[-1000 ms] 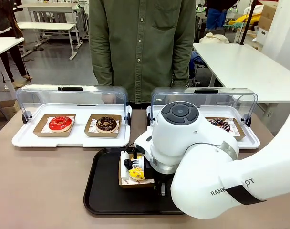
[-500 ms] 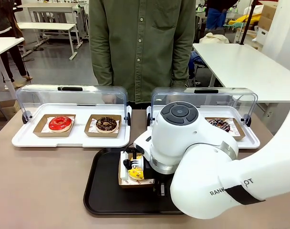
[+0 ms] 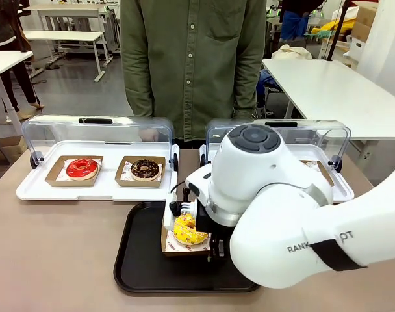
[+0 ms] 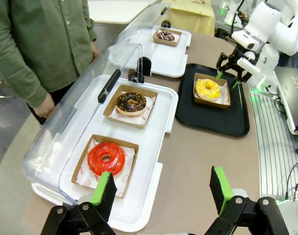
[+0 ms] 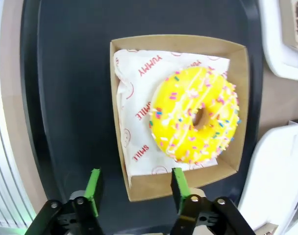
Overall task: Move the third donut from the left to the tray.
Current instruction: Pick up the Paper togo box containing the Donut indicated by the person and place it on the Handle tray.
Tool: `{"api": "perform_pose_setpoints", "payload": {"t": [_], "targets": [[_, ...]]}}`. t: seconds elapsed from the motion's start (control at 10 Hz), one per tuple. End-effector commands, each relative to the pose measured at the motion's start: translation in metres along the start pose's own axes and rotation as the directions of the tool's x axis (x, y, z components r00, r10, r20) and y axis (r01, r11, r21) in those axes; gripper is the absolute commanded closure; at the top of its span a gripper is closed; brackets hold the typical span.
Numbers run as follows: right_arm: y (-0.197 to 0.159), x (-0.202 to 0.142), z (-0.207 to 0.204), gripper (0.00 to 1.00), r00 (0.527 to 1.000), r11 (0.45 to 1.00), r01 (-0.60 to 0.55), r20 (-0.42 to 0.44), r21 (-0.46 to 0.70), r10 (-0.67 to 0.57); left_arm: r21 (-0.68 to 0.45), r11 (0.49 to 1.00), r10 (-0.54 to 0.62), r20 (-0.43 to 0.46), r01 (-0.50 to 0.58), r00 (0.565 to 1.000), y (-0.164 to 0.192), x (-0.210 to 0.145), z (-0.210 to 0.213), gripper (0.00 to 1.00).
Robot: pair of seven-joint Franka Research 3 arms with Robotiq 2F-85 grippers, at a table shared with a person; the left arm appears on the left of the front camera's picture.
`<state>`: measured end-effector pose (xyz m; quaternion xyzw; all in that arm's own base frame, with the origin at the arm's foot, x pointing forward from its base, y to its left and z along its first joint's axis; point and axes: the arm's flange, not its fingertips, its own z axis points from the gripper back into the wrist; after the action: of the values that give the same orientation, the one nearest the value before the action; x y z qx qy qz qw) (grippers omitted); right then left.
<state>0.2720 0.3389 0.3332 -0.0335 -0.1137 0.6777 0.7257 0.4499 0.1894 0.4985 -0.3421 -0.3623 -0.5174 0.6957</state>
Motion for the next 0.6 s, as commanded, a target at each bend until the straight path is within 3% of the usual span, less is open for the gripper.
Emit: {"api": "perform_pose_setpoints", "payload": {"t": [0.0,0.3,0.4,0.5], "targets": [[0.025,-0.058,0.031,0.00,1.000,1.000,-0.026,0.001,-0.003,0.026,0.001,1.000,-0.005,0.001,0.005,1.000,-0.001,0.002,0.000,0.00],[0.019,-0.060,0.047,0.00,0.999,0.999,-0.028,0.026,0.037,0.027,0.001,1.000,-0.005,0.001,0.005,1.000,-0.001,0.002,0.000,0.00],[-0.009,-0.011,0.036,0.00,1.000,1.000,-0.009,-0.016,-0.023,0.009,0.001,1.000,-0.005,0.001,0.005,1.000,-0.001,0.002,0.000,0.00],[-0.009,-0.011,0.036,0.00,1.000,1.000,-0.009,-0.016,-0.023,0.009,0.001,1.000,-0.005,0.001,0.005,1.000,-0.001,0.002,0.000,0.00]]}}
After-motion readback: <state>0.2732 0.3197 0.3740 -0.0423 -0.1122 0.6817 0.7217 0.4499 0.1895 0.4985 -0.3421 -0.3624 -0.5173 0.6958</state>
